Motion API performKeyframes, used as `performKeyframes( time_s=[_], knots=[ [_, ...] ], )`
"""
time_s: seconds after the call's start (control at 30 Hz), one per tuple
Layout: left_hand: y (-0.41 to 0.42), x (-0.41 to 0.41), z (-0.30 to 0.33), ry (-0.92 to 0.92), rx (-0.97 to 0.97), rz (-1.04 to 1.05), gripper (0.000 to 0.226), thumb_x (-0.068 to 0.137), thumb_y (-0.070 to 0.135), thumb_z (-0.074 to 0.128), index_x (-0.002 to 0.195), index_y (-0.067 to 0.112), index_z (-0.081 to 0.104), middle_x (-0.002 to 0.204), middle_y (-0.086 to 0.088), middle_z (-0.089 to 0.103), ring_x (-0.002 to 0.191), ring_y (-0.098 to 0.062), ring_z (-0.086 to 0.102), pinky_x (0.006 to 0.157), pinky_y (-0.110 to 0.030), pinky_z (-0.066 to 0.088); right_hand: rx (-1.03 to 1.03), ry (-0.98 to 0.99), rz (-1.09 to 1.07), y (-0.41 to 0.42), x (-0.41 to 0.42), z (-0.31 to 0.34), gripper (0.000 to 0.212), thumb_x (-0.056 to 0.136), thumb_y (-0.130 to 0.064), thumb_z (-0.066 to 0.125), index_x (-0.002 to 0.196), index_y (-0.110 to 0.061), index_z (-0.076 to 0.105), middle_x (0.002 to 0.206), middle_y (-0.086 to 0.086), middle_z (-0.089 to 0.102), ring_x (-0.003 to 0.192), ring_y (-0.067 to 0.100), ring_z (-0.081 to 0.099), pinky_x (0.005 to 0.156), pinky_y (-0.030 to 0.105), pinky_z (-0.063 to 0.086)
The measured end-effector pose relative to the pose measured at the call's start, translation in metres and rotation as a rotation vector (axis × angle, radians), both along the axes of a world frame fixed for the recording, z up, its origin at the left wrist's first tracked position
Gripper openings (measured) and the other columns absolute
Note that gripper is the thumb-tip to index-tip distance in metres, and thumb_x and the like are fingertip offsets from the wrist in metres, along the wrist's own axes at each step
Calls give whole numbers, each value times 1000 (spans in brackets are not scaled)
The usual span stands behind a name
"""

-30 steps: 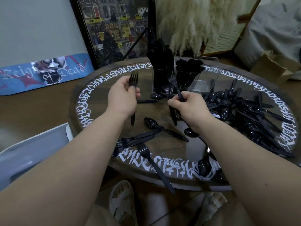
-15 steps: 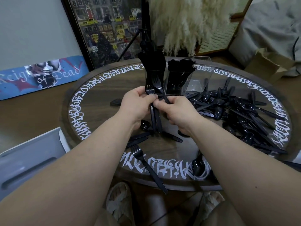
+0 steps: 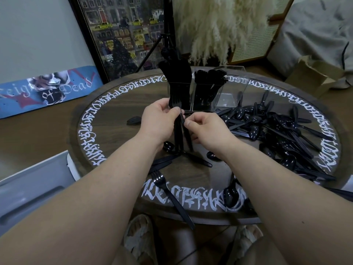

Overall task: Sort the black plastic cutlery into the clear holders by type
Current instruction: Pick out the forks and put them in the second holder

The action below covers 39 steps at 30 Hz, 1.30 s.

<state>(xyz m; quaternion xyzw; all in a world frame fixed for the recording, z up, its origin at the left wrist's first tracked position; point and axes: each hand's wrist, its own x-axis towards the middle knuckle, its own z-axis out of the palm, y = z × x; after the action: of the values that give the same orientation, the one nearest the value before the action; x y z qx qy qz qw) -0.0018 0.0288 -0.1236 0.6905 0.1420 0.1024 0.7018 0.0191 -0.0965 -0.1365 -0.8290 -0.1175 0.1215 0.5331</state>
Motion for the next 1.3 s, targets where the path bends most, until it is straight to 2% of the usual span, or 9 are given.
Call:
performKeyframes(
  time_s=[0.1, 0.27, 0.37, 0.5, 0.6, 0.73, 0.87, 1.1, 1.3],
  knots=[
    [6, 1, 3, -34, 214, 15, 27, 96, 4, 47, 90, 28, 60, 75, 2, 63, 66, -10, 66, 77, -34, 55, -205, -150, 59, -3, 2, -1, 19, 87, -23, 64, 70, -29, 67, 73, -7, 66, 77, 16, 61, 78, 33, 52],
    [34, -7, 3, -37, 512, 22, 24, 99, 13, 43, 107, 31, 55, 77, 10, 57, 51, 4, 57, 58, -13, 44, -432, -287, 288, 2, -8, 5, 5, 83, -18, 68, 82, -19, 73, 72, -12, 62, 73, 7, 56, 67, 15, 40],
    [53, -19, 1, 11, 647, 3, 31, 99, 12, 43, 122, 29, 57, 79, 13, 58, 51, 4, 53, 56, -6, 40, -538, -316, 441, 13, -15, 5, 5, 82, -24, 71, 86, -22, 73, 81, -13, 61, 79, 6, 55, 75, 20, 43],
    [73, -40, 4, 111, 793, -68, 34, 98, 12, 45, 128, 25, 57, 79, 10, 61, 63, 0, 54, 51, -3, 35, -650, -373, 568, 29, -26, 3, 27, 78, -44, 73, 98, -25, 69, 96, -9, 57, 91, 12, 54, 82, 29, 46],
    [86, -54, 2, 189, 860, -79, 27, 97, 15, 49, 119, 25, 63, 72, 7, 61, 64, -4, 54, 57, -15, 38, -745, -426, 611, 42, -31, -4, 38, 76, -50, 71, 105, -26, 64, 99, -6, 50, 94, 16, 53, 82, 34, 48],
    [103, -67, -4, 200, 784, -101, 27, 98, 13, 46, 113, 27, 62, 79, 6, 64, 67, -11, 59, 70, -25, 46, -787, -437, 548, 52, -34, -16, 38, 82, -47, 67, 112, -25, 62, 102, -4, 46, 97, 20, 53, 79, 33, 46],
    [113, -74, -7, 226, 769, -84, 27, 100, 18, 42, 114, 35, 56, 74, 5, 61, 64, -11, 57, 61, -23, 45, -800, -464, 393, 55, -31, -21, 25, 89, -40, 61, 103, -20, 63, 103, 1, 53, 98, 25, 55, 78, 33, 47],
    [120, -72, -10, 339, 884, -36, 16, 98, 19, 46, 100, 20, 62, 68, 5, 56, 61, -12, 51, 55, -28, 37, -813, -394, 163, 51, -18, -25, 18, 93, -32, 55, 97, -15, 60, 102, 8, 66, 98, 31, 58, 77, 33, 44],
    [121, -69, -12, 330, 737, 11, 20, 100, 26, 43, 93, 16, 58, 75, -2, 65, 65, -16, 59, 63, -29, 43, -520, -280, -9, 51, -10, -16, 5, 88, -23, 62, 90, -19, 64, 90, 1, 66, 94, 23, 60, 84, 31, 48]
  ],
)
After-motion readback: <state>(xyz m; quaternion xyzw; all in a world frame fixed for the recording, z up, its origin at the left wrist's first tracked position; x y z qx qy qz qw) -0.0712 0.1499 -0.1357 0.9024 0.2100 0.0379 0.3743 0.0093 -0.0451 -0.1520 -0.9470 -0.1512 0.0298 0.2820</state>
